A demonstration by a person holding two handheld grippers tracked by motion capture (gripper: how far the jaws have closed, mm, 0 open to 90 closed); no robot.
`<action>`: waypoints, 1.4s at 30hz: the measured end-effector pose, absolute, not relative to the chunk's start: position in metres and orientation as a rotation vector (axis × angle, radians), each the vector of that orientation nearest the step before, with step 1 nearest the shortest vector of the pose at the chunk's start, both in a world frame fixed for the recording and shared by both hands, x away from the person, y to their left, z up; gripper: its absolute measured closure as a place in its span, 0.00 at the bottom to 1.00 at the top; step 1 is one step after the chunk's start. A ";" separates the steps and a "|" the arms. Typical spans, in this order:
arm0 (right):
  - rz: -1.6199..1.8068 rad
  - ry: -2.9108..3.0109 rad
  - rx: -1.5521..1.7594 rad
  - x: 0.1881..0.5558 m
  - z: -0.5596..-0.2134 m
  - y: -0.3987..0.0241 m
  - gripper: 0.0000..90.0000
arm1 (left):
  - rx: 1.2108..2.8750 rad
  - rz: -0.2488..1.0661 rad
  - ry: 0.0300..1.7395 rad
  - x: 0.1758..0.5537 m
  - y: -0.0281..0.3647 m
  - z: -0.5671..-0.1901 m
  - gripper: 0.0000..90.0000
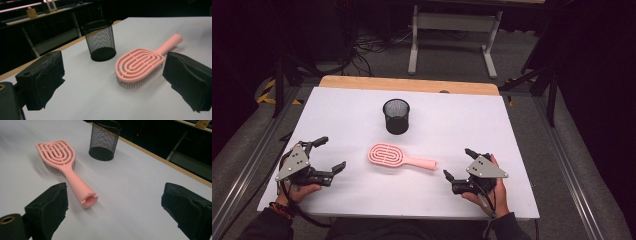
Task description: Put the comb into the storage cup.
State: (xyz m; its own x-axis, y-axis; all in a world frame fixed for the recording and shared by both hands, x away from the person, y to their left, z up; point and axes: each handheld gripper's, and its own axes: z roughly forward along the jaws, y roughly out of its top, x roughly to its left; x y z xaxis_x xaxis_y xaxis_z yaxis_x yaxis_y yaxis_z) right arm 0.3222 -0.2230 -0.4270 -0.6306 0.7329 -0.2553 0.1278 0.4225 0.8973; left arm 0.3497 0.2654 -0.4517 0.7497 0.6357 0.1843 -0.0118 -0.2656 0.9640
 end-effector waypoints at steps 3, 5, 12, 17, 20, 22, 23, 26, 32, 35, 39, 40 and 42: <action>1.222 2.054 0.727 0.324 -0.427 -0.223 0.08 | 1.784 0.680 0.485 0.349 0.263 -0.455 0.04; 1.221 2.065 0.726 0.326 -0.427 -0.223 0.08 | 1.784 0.678 0.490 0.349 0.263 -0.455 0.04; 1.199 2.112 0.709 0.330 -0.427 -0.217 0.07 | 1.790 0.685 0.496 0.347 0.264 -0.457 0.04; 1.168 2.164 0.669 0.336 -0.421 -0.209 0.06 | 1.787 0.697 0.488 0.344 0.265 -0.456 0.04; 1.148 2.207 0.644 0.340 -0.416 -0.203 0.07 | 1.787 0.695 0.490 0.345 0.264 -0.456 0.04; 1.145 2.216 0.641 0.341 -0.415 -0.202 0.07 | 1.791 0.686 0.492 0.346 0.263 -0.457 0.04; 1.139 2.228 0.634 0.343 -0.414 -0.201 0.07 | 1.792 0.685 0.493 0.346 0.263 -0.458 0.04; 1.104 2.249 0.612 0.348 -0.412 -0.194 0.07 | 1.786 0.667 0.494 0.346 0.262 -0.458 0.04; 1.097 2.291 0.592 0.353 -0.410 -0.188 0.09 | 1.790 0.665 0.493 0.345 0.261 -0.458 0.04; 1.099 2.314 0.583 0.356 -0.409 -0.182 0.09 | 1.792 0.653 0.498 0.347 0.261 -0.459 0.04; 1.098 2.333 0.580 0.360 -0.408 -0.176 0.08 | 1.808 0.656 0.495 0.347 0.259 -0.460 0.04; 1.089 2.342 0.576 0.362 -0.408 -0.173 0.08 | 1.810 0.658 0.492 0.347 0.258 -0.460 0.04; 1.089 2.348 0.577 0.363 -0.408 -0.172 0.08 | 1.812 0.663 0.490 0.346 0.258 -0.460 0.04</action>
